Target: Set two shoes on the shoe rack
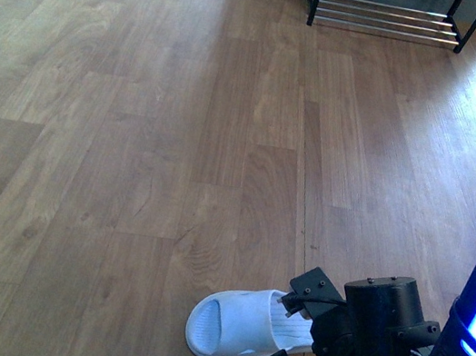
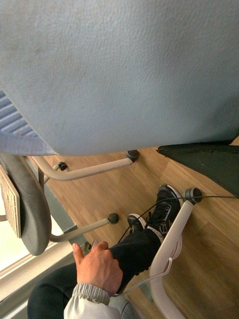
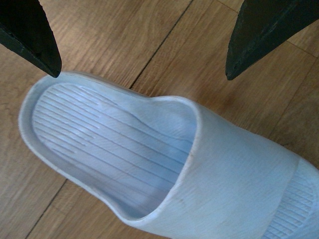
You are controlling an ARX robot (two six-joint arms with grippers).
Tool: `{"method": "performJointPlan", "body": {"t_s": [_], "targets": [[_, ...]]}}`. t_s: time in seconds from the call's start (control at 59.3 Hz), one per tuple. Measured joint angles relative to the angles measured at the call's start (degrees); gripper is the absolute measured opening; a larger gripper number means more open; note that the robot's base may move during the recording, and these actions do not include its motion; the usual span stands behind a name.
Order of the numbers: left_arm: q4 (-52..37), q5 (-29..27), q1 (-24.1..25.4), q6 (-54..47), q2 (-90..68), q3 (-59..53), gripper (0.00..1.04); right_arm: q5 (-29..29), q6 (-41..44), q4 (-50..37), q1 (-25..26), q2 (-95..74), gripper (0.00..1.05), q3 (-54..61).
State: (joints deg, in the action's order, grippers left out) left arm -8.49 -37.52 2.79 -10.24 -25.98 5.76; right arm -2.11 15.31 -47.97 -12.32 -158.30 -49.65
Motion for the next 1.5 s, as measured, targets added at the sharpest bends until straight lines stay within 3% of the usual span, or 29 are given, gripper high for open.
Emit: {"method": "performJointPlan", "body": {"t_s": [0.455,0.742,0.944,1.012,1.349,1.434,1.501], "targets": [[0.0,0.0,0.0,0.0,0.0,0.0,0.02,-9.6,-4.2,0.5,-1.6,-4.2,0.95,-6.8],[0.0,0.0,0.0,0.0,0.0,0.0,0.02,-10.9,-5.7,-0.7,-1.6,-8.8,0.95,-10.8],[0.0,0.0,0.0,0.0,0.0,0.0,0.02,-9.3,-8.5,-0.8,-2.1,-9.8,0.69,-11.1],[0.0,0.0,0.0,0.0,0.0,0.0,0.02,-7.6,-11.1,-2.5,-3.8,-9.8,0.55,-10.8],[0.0,0.0,0.0,0.0,0.0,0.0,0.02,-3.0,-17.6,-3.3,-7.9,-9.8,0.1,-10.2],[0.0,0.0,0.0,0.0,0.0,0.0,0.02,-2.4,-18.1,-3.3,-7.9,-9.7,0.01,-10.2],[0.0,0.0,0.0,0.0,0.0,0.0,0.02,-1.2,-18.1,-3.4,-7.9,-9.6,0.02,-10.1]]}}
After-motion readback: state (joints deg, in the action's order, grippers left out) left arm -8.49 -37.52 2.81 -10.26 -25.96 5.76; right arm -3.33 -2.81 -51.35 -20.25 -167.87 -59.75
